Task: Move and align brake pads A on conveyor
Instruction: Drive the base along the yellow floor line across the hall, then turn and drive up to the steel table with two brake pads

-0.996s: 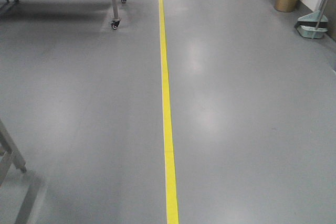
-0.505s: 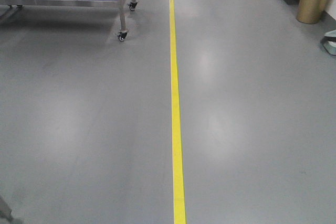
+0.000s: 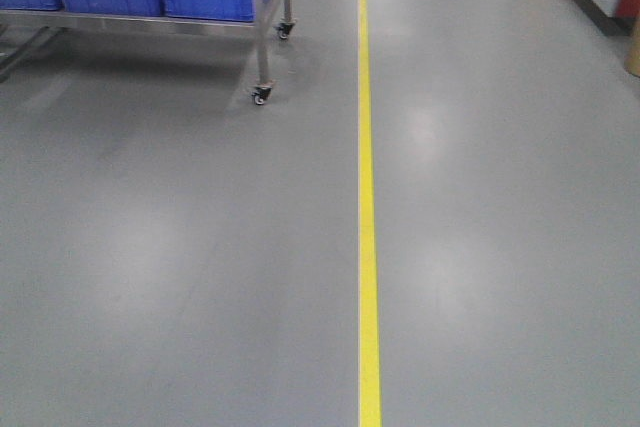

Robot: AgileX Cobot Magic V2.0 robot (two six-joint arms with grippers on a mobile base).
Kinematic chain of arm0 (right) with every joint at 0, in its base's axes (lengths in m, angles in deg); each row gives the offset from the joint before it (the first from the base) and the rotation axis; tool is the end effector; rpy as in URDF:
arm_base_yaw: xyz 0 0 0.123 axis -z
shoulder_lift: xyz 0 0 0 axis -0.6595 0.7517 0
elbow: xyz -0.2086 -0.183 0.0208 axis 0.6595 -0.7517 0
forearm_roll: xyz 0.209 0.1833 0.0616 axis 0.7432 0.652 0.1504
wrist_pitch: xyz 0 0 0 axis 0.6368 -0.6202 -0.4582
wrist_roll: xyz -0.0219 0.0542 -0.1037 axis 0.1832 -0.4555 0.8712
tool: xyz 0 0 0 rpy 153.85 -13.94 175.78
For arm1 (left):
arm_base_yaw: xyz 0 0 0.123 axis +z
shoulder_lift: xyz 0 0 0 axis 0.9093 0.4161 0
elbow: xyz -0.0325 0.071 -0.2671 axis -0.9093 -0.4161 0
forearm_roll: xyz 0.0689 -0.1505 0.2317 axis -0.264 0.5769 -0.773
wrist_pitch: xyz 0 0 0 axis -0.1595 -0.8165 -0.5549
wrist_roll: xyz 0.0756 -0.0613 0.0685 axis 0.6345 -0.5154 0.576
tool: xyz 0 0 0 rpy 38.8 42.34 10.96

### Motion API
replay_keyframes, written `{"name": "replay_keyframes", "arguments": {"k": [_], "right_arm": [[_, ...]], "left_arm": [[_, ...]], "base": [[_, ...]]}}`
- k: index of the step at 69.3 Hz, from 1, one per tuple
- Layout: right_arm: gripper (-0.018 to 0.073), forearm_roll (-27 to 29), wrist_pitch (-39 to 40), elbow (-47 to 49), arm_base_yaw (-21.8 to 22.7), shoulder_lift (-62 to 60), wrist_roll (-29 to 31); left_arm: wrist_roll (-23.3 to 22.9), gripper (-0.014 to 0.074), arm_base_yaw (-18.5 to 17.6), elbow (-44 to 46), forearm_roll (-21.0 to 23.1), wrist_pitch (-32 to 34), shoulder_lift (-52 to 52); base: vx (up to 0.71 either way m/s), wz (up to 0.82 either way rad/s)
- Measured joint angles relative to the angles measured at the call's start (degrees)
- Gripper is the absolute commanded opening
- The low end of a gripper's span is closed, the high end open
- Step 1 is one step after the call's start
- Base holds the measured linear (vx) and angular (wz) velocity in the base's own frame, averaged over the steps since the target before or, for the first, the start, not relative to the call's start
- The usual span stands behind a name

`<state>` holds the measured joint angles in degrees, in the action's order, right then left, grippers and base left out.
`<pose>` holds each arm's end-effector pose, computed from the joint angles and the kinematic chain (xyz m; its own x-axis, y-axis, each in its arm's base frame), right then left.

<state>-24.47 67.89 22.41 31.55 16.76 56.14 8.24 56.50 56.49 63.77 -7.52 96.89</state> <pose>0.1270 0.0240 0.2989 -0.0952 -0.0650 -0.9933 -0.1920 0.9803 -0.0457 0.1288 -0.0233 0.2575 -0.3730 0.0171 -0.9277 0.1632 0.9855 -0.0474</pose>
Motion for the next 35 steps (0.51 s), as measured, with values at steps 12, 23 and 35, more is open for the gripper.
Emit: {"name": "replay_keyframes", "arguments": {"k": [12,23,35], "right_arm": [[0.0453,0.0,0.0,0.0,0.0,0.0,0.0],[0.0453,0.0,0.0,0.0,0.0,0.0,0.0],[0.0453,0.0,0.0,0.0,0.0,0.0,0.0]], "left_arm": [[0.0,0.0447,0.0,0.0,0.0,0.0,0.0],[0.0,0.0447,0.0,0.0,0.0,0.0,0.0],[0.0,0.0447,0.0,0.0,0.0,0.0,0.0]], "base": [[0.47,0.48],[0.42,0.75],[0.37,0.92]]}}
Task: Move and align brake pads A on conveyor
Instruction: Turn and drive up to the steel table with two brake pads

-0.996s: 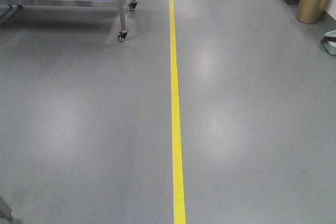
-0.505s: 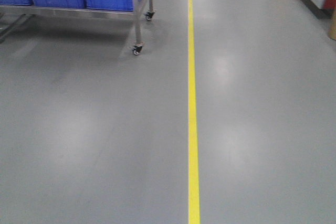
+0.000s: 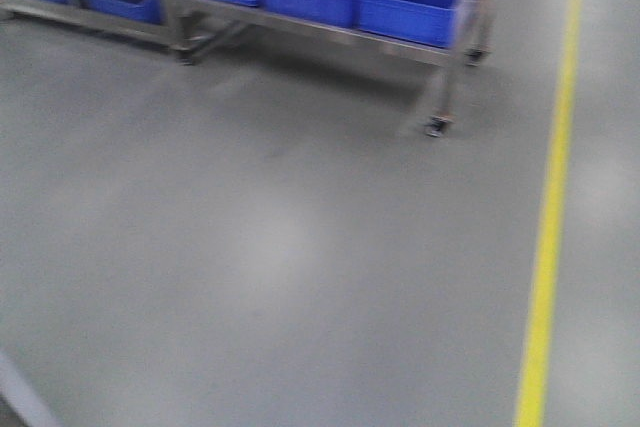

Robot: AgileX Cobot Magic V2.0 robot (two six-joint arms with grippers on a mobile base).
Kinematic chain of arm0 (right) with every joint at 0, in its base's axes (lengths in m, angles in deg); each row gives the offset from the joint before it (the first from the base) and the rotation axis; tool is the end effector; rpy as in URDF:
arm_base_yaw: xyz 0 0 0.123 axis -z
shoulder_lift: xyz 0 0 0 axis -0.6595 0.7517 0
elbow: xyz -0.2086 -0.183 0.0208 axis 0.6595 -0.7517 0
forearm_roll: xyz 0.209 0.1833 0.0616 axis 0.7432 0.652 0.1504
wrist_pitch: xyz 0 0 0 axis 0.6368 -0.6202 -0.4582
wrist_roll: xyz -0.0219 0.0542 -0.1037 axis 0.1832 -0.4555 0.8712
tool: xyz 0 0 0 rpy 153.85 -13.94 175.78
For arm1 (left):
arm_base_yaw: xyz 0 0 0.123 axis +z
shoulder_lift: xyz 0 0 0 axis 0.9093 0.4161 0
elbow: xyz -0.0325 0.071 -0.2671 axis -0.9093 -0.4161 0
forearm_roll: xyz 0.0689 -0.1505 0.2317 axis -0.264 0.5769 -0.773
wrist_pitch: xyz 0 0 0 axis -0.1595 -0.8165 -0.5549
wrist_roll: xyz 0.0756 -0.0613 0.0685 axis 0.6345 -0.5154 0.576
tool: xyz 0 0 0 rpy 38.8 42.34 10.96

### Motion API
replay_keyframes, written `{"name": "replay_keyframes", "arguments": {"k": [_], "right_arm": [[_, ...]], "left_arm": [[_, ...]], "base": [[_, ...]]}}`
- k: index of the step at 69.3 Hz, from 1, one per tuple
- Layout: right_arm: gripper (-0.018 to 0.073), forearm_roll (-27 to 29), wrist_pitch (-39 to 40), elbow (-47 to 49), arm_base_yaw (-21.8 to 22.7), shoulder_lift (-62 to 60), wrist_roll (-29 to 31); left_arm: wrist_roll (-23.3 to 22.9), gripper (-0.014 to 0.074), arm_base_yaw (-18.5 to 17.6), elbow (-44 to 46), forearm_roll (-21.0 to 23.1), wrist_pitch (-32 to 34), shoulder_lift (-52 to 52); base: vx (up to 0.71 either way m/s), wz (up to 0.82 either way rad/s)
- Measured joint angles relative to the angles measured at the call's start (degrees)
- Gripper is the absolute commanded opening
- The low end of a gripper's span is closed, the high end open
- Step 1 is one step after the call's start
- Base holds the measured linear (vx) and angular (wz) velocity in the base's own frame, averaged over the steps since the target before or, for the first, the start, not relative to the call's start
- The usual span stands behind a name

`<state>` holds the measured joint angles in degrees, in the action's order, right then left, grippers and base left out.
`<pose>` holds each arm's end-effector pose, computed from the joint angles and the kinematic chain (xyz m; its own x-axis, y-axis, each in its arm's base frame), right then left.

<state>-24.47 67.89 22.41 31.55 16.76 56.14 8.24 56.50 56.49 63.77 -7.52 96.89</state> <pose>0.1270 0.0240 0.2989 -0.0952 -0.0650 -0.9933 -0.1920 0.9803 -0.0457 0.1288 -0.0233 0.2575 -0.3730 0.0171 -0.9277 0.1632 0.9855 -0.0474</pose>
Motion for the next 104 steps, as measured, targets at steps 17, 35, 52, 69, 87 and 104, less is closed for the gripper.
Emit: {"name": "replay_keyframes", "arguments": {"k": [17,35,52,69,87,104], "right_arm": [[0.0453,0.0,0.0,0.0,0.0,0.0,0.0],[0.0453,0.0,0.0,0.0,0.0,0.0,0.0],[0.0453,0.0,0.0,0.0,0.0,0.0,0.0],[0.0453,0.0,0.0,0.0,0.0,0.0,0.0],[0.0453,0.0,0.0,0.0,0.0,0.0,0.0],[0.0453,0.0,0.0,0.0,0.0,0.0,0.0]], "left_arm": [[0.0,0.0447,0.0,0.0,0.0,0.0,0.0],[0.0,0.0447,0.0,0.0,0.0,0.0,0.0],[0.0,0.0447,0.0,0.0,0.0,0.0,0.0],[0.0,0.0447,0.0,0.0,0.0,0.0,0.0],[0.0,0.0447,0.0,0.0,0.0,0.0,0.0],[0.0,0.0447,0.0,0.0,0.0,0.0,-0.1]], "base": [[0.30,0.95],[0.22,0.87],[0.15,0.86],[0.09,0.88],[0.07,0.59],[0.05,0.18]]}}
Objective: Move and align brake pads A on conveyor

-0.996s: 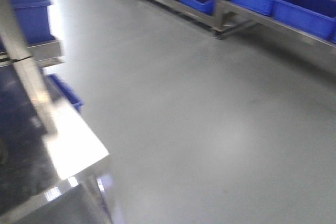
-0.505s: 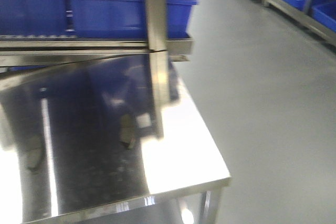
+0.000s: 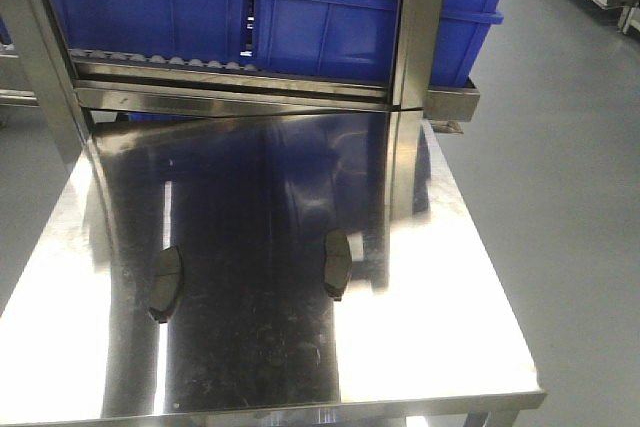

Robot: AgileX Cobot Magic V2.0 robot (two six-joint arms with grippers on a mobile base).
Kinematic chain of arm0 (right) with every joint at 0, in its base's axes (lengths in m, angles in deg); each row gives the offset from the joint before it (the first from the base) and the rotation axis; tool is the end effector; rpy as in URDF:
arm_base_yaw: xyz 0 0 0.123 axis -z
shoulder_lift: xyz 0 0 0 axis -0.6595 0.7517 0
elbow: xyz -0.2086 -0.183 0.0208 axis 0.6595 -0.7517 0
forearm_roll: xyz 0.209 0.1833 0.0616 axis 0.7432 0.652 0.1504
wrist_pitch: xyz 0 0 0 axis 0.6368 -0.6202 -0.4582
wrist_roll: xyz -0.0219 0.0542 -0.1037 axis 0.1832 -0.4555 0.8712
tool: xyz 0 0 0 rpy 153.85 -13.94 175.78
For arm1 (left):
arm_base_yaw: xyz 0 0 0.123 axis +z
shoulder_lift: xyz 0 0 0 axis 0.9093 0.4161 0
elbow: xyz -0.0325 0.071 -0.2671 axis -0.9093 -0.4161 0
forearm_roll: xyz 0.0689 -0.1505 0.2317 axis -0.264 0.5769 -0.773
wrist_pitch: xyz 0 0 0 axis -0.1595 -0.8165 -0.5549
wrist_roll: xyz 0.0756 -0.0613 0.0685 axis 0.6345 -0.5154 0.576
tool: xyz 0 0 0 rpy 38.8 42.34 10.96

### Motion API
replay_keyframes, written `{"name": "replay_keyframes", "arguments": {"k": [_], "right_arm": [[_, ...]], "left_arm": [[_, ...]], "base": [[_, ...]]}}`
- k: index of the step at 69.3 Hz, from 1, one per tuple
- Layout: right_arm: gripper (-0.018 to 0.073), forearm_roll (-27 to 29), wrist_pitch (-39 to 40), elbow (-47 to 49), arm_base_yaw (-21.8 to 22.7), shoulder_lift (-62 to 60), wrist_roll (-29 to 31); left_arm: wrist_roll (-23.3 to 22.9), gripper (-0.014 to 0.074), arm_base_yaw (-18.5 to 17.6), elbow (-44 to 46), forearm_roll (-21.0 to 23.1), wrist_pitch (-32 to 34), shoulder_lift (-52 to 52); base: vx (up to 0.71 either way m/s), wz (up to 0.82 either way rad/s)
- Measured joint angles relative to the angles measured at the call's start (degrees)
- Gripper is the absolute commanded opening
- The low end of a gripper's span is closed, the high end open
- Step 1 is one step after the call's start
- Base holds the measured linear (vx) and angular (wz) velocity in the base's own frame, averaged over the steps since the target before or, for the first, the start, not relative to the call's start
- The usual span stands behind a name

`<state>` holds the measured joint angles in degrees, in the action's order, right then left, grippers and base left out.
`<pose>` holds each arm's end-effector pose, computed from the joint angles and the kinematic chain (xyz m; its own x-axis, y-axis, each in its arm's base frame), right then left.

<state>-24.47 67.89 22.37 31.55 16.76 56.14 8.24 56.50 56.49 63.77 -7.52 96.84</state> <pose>0.1270 0.0241 0.2987 -0.0959 -0.0651 -0.9933 -0.1921 0.9803 -0.0457 0.1287 -0.0232 0.2577 -0.3722 0.0170 -0.9280 0.1632 0.9854 -0.0474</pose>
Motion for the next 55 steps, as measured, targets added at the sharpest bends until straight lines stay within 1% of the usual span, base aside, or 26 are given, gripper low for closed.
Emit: {"name": "replay_keyframes", "arguments": {"k": [25,55], "right_arm": [[0.0453,0.0,0.0,0.0,0.0,0.0,0.0],[0.0453,0.0,0.0,0.0,0.0,0.0,0.0]], "left_arm": [[0.0,0.0447,0.0,0.0,0.0,0.0,0.0],[0.0,0.0447,0.0,0.0,0.0,0.0,0.0]], "base": [[0.05,0.13],[0.08,0.03]]}}
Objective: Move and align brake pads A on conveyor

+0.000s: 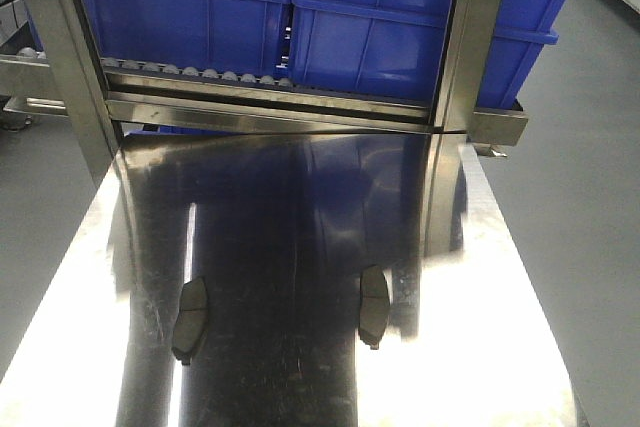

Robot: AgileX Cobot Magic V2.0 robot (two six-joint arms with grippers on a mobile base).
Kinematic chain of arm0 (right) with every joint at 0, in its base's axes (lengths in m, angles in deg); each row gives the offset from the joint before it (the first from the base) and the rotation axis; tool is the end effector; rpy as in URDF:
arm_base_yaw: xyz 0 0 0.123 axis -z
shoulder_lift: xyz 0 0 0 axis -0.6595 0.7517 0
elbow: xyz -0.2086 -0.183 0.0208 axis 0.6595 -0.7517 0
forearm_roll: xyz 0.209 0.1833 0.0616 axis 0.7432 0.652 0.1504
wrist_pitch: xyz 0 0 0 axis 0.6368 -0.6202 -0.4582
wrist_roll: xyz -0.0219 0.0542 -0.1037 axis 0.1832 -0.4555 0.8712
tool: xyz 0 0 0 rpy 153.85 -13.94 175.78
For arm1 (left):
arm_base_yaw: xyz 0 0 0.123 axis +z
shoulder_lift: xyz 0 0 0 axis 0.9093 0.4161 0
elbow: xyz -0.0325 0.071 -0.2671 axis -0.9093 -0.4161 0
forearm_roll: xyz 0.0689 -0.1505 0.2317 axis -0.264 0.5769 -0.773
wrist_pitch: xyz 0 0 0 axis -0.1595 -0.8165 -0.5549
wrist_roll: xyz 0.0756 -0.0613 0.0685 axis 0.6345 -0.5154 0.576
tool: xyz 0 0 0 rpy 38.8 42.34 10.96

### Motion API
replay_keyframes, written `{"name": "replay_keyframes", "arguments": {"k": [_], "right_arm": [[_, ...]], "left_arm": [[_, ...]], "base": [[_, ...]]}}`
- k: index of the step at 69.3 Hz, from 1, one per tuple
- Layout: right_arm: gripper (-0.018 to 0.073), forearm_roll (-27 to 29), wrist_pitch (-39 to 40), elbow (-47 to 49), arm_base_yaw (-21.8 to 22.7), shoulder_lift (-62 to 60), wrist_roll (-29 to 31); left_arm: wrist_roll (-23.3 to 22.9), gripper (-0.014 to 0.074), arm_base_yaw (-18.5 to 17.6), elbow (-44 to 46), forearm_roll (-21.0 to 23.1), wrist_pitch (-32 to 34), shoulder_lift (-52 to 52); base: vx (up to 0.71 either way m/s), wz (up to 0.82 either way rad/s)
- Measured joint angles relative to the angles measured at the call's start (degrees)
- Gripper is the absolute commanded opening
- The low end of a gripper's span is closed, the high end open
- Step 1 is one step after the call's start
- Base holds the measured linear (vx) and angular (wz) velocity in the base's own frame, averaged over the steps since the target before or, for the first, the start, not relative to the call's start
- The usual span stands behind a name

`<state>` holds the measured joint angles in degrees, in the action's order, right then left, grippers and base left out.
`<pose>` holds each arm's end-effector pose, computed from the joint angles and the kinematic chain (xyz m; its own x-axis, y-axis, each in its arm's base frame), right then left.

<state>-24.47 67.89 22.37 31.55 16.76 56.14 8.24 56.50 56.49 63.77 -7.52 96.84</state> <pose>0.1270 0.0241 0.2987 -0.0959 -0.0651 -0.9933 -0.1921 0.9803 -0.0457 0.1287 -0.0232 0.2577 -0.3722 0.0170 -0.9280 0.1632 0.9854 -0.0474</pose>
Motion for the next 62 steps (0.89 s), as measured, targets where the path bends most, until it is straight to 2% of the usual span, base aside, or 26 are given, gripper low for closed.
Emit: {"name": "replay_keyframes", "arguments": {"k": [62], "right_arm": [[0.0453,0.0,0.0,0.0,0.0,0.0,0.0]], "left_arm": [[0.0,0.0447,0.0,0.0,0.0,0.0,0.0]], "base": [[0.04,-0.01]]}}
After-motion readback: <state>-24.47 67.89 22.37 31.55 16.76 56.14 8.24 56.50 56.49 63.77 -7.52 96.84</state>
